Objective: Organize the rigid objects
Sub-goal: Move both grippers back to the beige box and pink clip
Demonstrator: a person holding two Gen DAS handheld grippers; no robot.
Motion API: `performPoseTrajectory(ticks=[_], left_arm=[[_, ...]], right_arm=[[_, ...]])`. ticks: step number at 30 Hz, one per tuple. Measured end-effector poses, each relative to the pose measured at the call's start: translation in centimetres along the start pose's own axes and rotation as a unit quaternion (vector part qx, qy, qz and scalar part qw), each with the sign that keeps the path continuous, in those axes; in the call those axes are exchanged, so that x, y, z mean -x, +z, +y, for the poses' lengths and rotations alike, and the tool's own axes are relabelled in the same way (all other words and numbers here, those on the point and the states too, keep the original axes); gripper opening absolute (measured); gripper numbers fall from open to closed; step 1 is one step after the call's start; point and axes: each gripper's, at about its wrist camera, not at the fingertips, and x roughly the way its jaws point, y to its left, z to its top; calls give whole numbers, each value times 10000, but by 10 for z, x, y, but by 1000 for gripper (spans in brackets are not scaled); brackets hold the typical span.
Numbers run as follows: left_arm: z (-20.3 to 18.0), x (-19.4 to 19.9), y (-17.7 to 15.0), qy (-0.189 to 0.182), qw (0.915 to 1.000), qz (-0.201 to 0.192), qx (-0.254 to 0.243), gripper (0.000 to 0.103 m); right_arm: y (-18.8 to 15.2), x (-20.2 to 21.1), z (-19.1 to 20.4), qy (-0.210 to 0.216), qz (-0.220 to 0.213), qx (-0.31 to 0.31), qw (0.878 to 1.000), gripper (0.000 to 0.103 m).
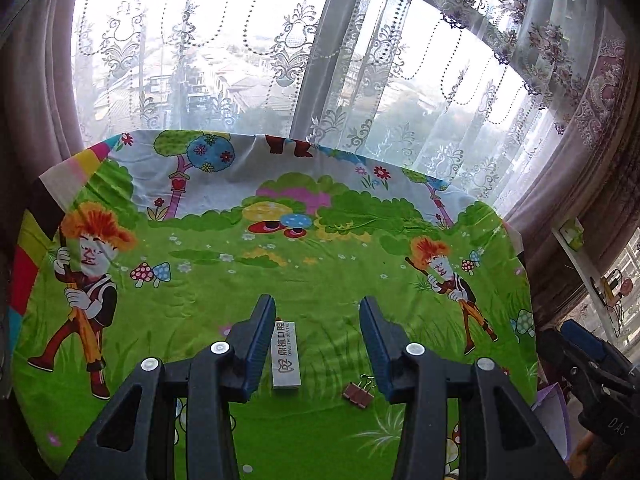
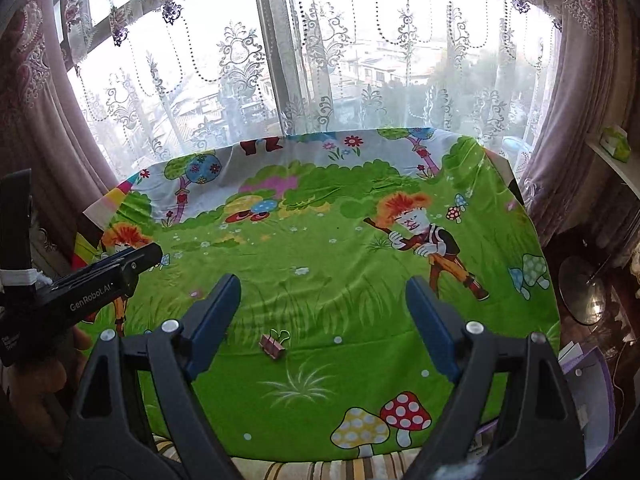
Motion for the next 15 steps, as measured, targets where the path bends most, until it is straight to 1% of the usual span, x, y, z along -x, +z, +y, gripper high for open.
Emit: performPoseTrajectory(ticks=[5,11,15], left_arm=[[21,-30,-9,190,9994,205,180,45],[31,-71,-28,244,9975,621,242,45],[31,-96,-41,234,9951,944,193,45]], right_arm=[[-9,-44,11,24,268,16,9996,87],[-43,-92,15,-31,794,84,9968,87],[-61,-111,10,-33,1084,-41,9941,87]])
